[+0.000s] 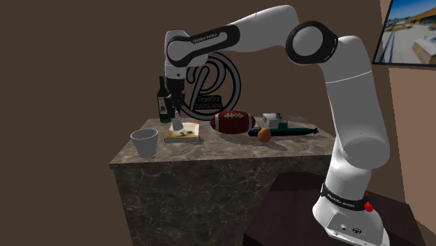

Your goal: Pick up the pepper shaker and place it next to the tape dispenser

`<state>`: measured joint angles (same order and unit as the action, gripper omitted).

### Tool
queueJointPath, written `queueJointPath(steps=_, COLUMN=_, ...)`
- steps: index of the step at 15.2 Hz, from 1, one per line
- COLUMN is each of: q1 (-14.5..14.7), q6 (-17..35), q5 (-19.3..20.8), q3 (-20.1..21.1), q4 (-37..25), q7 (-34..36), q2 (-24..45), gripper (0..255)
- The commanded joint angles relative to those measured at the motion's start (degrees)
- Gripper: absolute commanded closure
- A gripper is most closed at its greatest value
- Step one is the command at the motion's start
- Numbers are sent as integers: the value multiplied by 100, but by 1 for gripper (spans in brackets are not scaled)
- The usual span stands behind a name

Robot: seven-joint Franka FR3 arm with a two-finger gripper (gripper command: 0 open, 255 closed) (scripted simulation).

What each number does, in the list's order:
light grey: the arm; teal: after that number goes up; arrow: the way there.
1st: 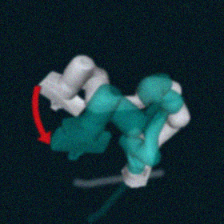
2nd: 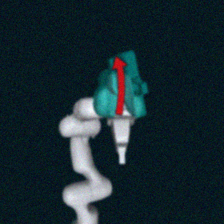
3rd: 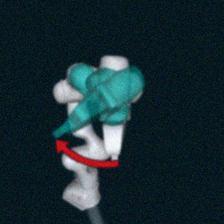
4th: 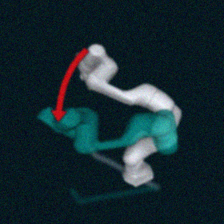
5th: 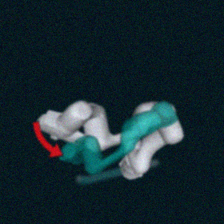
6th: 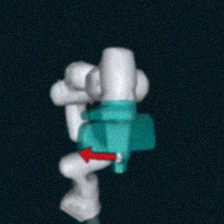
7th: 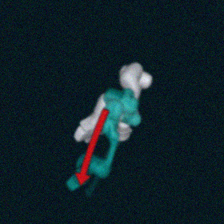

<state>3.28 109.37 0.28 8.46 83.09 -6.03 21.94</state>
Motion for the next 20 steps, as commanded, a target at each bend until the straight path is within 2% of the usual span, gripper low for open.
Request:
queueJointPath(steps=1, q1=10, q6=-171, q5=0, q3=5, q4=-150, q7=15, q2=-19, gripper=255)
queueJointPath(steps=9, q1=27, q6=-735, q5=6, q3=10, q4=-739, q7=33, q2=5, gripper=255)
queueJointPath(steps=14, q1=-397, q6=-387, q5=-194, q3=-124, q4=499, q7=-519, q2=-869, gripper=255)
queueJointPath(steps=20, q1=-826, q6=-170, q5=-377, q3=-388, q4=1571, q7=-1246, q2=-1690, gripper=255)
